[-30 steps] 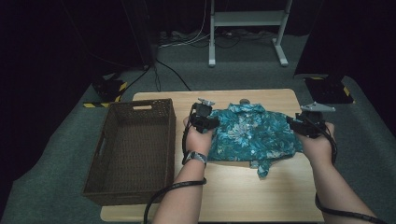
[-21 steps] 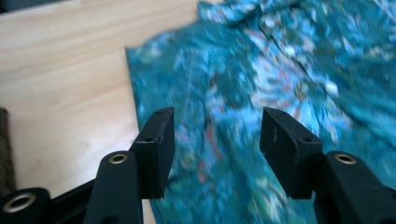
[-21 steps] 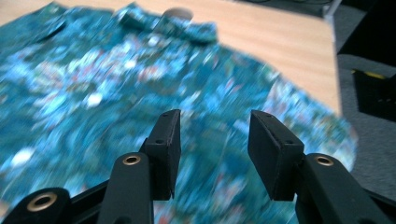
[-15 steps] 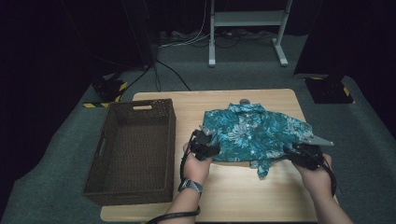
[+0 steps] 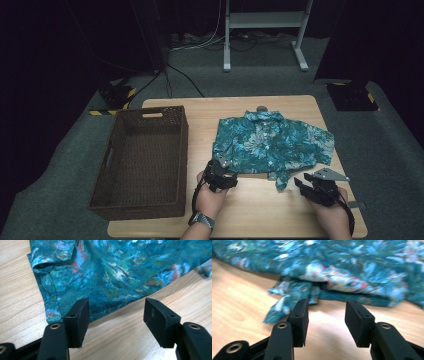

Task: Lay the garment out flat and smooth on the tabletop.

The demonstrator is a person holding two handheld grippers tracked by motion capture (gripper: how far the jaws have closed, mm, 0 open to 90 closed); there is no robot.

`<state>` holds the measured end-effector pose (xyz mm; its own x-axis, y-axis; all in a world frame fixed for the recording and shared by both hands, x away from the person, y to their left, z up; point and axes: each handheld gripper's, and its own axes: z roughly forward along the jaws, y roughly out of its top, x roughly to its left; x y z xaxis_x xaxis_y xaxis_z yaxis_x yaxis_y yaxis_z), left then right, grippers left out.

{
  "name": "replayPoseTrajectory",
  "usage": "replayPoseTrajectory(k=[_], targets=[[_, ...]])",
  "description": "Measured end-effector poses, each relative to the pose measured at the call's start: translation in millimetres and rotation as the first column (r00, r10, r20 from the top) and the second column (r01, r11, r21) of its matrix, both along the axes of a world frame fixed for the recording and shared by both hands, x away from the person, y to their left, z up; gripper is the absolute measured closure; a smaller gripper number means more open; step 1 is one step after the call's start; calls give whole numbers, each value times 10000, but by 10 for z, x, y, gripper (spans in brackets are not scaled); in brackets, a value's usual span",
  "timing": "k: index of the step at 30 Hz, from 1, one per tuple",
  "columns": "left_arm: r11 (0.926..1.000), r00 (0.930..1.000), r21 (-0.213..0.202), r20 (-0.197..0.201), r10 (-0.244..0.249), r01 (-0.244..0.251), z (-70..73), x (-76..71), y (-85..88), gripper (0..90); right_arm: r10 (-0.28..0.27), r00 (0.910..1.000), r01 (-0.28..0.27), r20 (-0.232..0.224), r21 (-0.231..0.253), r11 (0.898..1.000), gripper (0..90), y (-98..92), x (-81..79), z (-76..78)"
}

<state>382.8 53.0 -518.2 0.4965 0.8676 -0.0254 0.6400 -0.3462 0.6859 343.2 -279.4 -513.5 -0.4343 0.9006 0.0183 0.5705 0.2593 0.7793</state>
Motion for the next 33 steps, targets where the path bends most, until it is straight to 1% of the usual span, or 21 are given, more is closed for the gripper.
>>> replayPoseTrajectory(k=[2, 5, 7, 12, 13, 15, 16, 18, 19, 20, 21, 23, 24, 26, 27, 30, 32, 33], targets=[[10000, 10000, 44, 4, 58, -58, -29, 16, -15, 373, 148, 9999, -148, -72, 91, 9998, 524, 62, -25, -19], [9999, 9999, 145, -87, 67, -66, -72, 47, -33, 379, 423, 9991, -422, -90, 28, 9991, 483, 175, -37, -44], [9998, 10000, 203, 1, 76, -76, -90, 48, -53, 377, 534, 9985, -534, -122, 19, 9986, 475, 234, -33, -56], [9995, 9999, 300, 163, -26, 21, -122, 50, -111, 377, 546, 9982, -546, -233, -2, 9985, 451, 329, 7, -98], [9994, 9997, 351, 215, -61, 54, -123, 55, -116, 384, 545, 9982, -546, -236, -43, 9985, 448, 345, 19, -110], [9995, 9996, 324, 271, -30, 21, -126, 61, -135, 398, 495, 9982, -496, -351, -20, 9988, 447, 374, 49, -141], [9994, 9995, 347, 311, -32, 21, -124, 66, -143, 415, 446, 9982, -448, -404, -38, 9990, 446, 388, 66, -159], [9993, 9991, 374, 405, -102, 86, -122, 69, -160, 494, 375, 9982, -380, -463, -96, 9992, 446, 410, 104, -188], [9995, 9990, 324, 446, -57, 43, -125, 72, -170, 518, 337, 9984, -344, -463, -154, 9993, 447, 423, 129, -201], [9994, 9989, 338, 463, -86, 71, -123, 76, -177, 541, 302, 9985, -311, -458, -197, 9993, 448, 433, 143, -207], [9994, 9989, 332, 458, -95, 80, -122, 77, -182, 591, 268, 9986, -281, -460, -267, 9992, 451, 446, 168, -218], [9993, 9987, 355, 490, -140, 123, -121, 87, -192, 639, 223, 9986, -239, -487, -319, 9992, 456, 467, 201, -231], [9991, 9985, 393, 526, -171, 151, -120, 91, -194, 679, 203, 9989, -220, -433, -375, 9991, 470, 477, 218, -233], [9991, 9983, 398, 556, -183, 161, -122, 99, -199, 731, 178, 9990, -196, -402, -460, 9987, 505, 505, 247, -232], [9992, 9983, 368, 551, -174, 154, -122, 104, -195, 765, 206, 9991, -225, -371, -499, 9985, 553, 515, 258, -230], [9995, 9984, 273, 540, -173, 159, -123, 122, -172, 844, 224, 9992, -243, -322, -581, 9980, 752, 524, 270, -222], [9997, 9986, 168, 489, -187, 179, -118, 130, -161, 866, 315, 9990, -337, -303, -739, 9967, 852, 537, 268, -217], [9997, 9985, 165, 514, -205, 196, -109, 131, -156, 871, 353, 9990, -376, -278, -856, 9956, 873, 543, 262, -216]])
